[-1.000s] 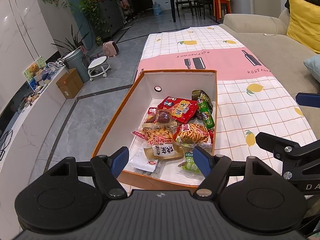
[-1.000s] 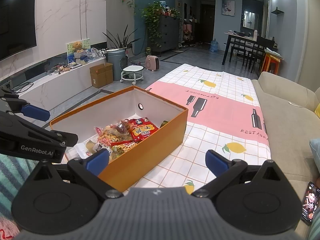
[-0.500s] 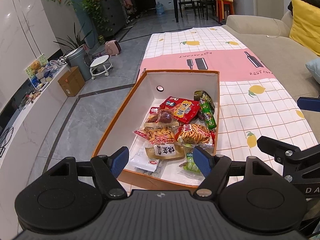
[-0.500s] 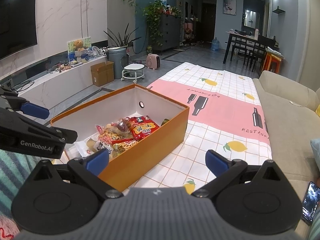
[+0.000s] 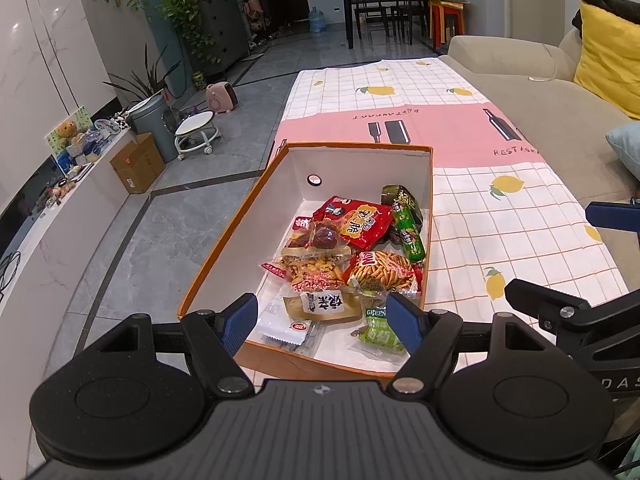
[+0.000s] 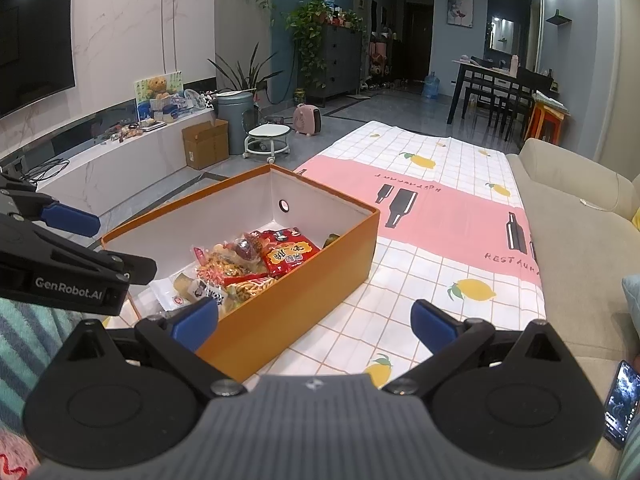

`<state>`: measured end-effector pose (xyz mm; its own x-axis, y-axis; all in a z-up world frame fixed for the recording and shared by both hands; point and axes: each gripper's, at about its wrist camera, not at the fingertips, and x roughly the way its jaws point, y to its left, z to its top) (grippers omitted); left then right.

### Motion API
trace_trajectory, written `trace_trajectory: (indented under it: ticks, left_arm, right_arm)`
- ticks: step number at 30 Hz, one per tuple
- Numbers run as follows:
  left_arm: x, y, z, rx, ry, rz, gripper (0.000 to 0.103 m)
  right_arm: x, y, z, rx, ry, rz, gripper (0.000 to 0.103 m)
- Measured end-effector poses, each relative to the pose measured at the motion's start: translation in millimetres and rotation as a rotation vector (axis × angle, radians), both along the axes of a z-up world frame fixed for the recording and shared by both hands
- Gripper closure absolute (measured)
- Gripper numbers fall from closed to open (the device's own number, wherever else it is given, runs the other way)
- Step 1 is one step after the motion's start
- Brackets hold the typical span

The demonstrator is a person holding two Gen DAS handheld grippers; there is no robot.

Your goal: Organize snacks

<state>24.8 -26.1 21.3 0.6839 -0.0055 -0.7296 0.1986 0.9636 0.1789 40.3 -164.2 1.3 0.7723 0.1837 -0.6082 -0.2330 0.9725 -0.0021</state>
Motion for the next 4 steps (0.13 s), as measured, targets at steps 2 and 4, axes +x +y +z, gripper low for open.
trace_trajectory:
  ticks: [2, 4]
  left_arm:
    - [-0.2, -0.1, 0.5, 0.000, -0.001, -0.002, 0.017]
    - [0.0, -0.4, 0.7, 0.002, 0.000, -0.002, 0.017]
  right_arm:
    - [-0.4, 0.5, -0.4, -0.002, 0.001, 0.002, 0.004]
    - [-0.7, 0.7, -0.9, -0.003, 0.001, 0.003, 0.004]
